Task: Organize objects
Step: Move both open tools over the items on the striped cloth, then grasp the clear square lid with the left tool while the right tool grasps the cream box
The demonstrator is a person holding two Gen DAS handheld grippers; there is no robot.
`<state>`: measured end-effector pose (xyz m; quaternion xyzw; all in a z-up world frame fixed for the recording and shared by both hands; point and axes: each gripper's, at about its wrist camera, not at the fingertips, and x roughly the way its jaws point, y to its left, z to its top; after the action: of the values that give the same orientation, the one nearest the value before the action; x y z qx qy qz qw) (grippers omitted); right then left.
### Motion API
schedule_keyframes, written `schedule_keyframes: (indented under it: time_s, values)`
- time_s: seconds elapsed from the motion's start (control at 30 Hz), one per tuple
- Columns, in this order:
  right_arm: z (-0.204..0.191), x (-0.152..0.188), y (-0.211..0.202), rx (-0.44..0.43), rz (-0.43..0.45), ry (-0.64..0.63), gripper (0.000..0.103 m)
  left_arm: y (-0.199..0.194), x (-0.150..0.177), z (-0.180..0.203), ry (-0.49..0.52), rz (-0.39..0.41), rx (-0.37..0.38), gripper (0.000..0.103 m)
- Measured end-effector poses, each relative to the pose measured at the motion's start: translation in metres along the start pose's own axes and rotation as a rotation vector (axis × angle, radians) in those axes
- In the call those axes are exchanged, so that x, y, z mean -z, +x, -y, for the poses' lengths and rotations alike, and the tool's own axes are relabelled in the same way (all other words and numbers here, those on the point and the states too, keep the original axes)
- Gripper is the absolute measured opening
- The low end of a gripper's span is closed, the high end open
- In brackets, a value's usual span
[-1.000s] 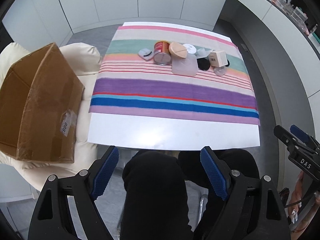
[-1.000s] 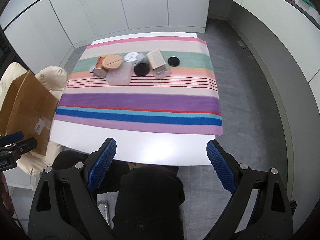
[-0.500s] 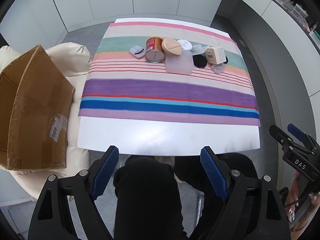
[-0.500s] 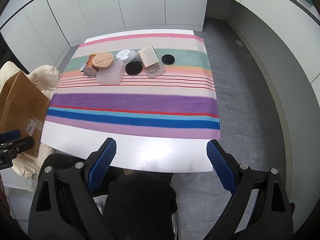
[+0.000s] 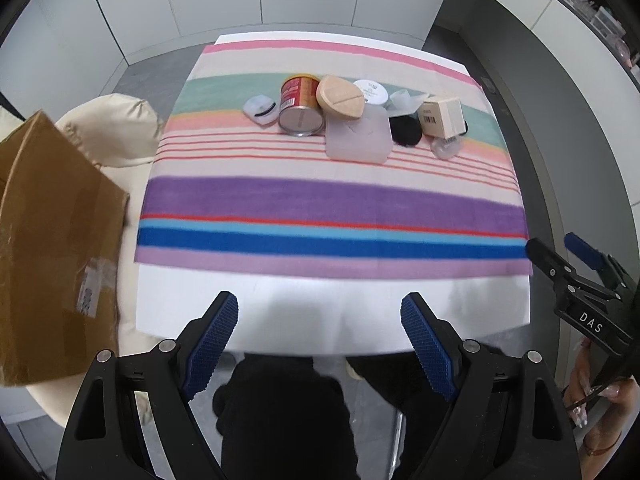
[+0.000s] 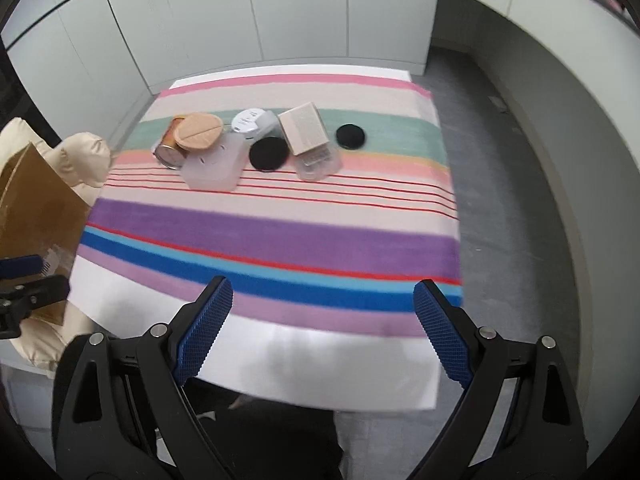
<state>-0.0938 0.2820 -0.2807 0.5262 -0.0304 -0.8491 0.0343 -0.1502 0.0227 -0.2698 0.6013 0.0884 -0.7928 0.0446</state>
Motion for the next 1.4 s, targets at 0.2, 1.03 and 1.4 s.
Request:
schedule_keyframes:
  time_s: [0.2, 1.03, 1.4]
  values:
    - [-0.001, -0.041, 0.034, 0.016, 0.027, -0.047, 0.094, 0.024, -0.027, 0.008, 0.009, 0.037, 0.007, 0.084]
    - [-0.035, -0.131, 0.178, 0.041, 0.054, -0.246, 0.050, 0.136, -0.109, 0.028, -0.015, -0.042, 0.157, 0.084]
    - [0.007, -0.110, 0.137, -0.019, 0.079, -0.100, 0.046, 0.153, -0.126, 0.049, 0.004, -0.039, 0.145, 0.085]
